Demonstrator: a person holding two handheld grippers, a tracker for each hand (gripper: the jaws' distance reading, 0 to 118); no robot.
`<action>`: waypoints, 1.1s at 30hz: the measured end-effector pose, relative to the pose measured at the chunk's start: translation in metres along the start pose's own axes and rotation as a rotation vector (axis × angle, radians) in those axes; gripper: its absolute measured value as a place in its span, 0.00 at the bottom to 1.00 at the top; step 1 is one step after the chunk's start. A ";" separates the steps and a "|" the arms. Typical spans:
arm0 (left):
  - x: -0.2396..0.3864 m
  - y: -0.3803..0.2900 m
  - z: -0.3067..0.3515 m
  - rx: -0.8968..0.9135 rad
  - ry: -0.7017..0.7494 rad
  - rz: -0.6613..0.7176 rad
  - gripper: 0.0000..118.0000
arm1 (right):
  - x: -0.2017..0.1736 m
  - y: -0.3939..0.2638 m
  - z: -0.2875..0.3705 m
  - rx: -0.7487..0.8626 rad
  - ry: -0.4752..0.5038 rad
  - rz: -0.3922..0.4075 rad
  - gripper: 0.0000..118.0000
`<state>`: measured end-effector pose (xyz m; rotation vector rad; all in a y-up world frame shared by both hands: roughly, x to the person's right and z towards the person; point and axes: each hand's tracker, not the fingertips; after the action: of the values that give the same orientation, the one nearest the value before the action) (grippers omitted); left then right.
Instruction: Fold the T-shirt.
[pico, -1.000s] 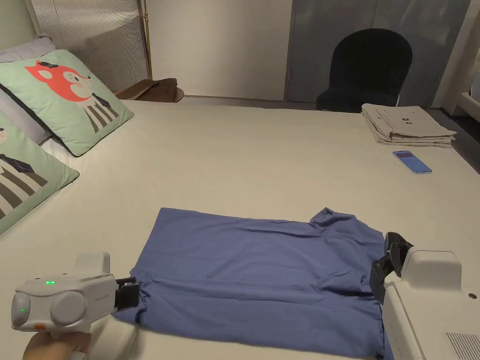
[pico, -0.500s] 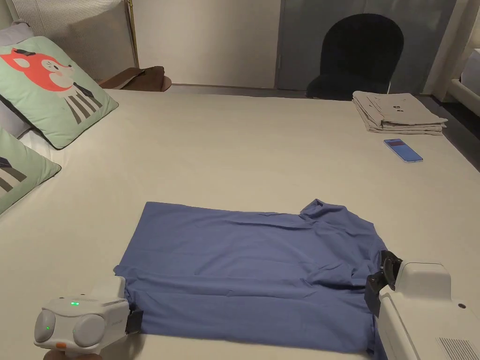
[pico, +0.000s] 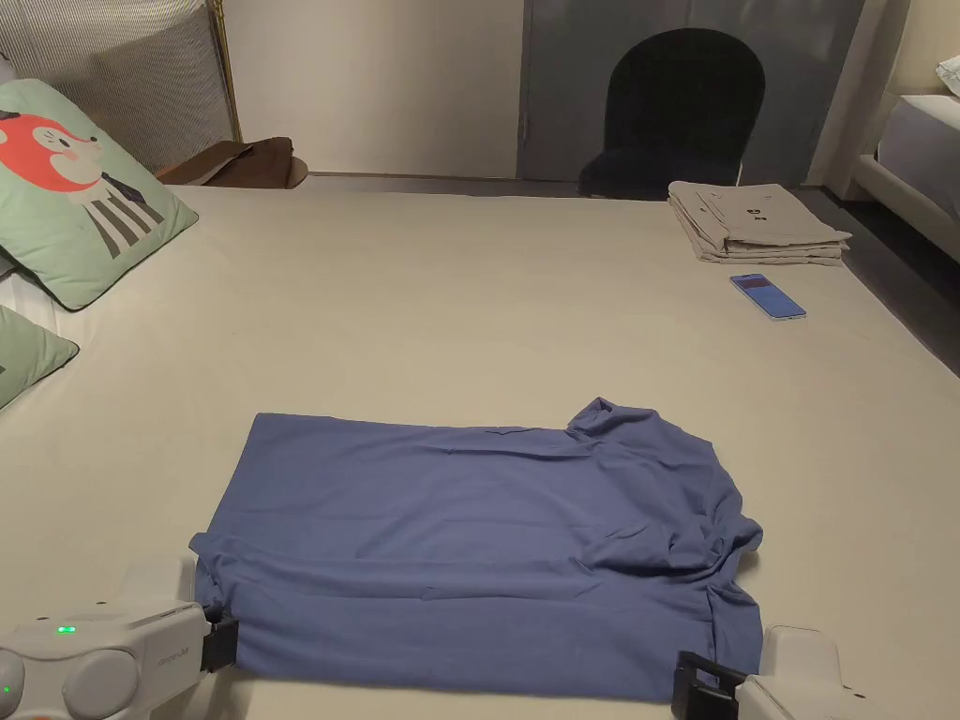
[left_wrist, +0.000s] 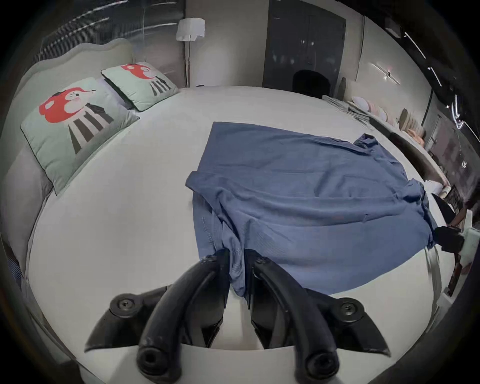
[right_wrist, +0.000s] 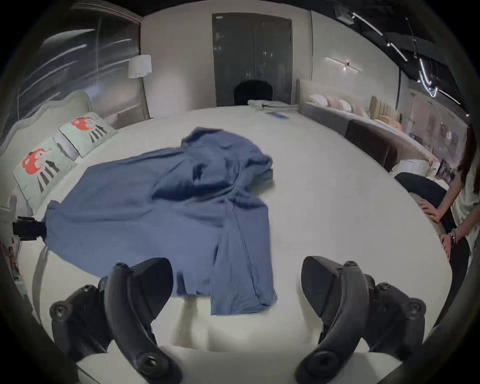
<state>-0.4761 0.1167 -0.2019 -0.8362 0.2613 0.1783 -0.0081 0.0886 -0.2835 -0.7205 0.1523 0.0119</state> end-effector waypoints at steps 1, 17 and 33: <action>0.000 -0.001 0.001 -0.002 0.000 0.002 0.07 | 0.000 -0.001 -0.002 -0.016 0.013 -0.002 0.80; -0.019 -0.045 0.056 -0.025 -0.068 0.126 0.07 | 0.021 -0.020 0.077 0.034 0.155 -0.065 0.10; -0.012 -0.079 0.058 -0.110 0.021 0.072 0.74 | 0.009 -0.046 0.090 -0.007 0.052 0.076 0.51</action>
<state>-0.4582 0.1078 -0.1055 -0.9391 0.3035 0.2535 0.0157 0.1126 -0.1875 -0.7219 0.2293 0.0666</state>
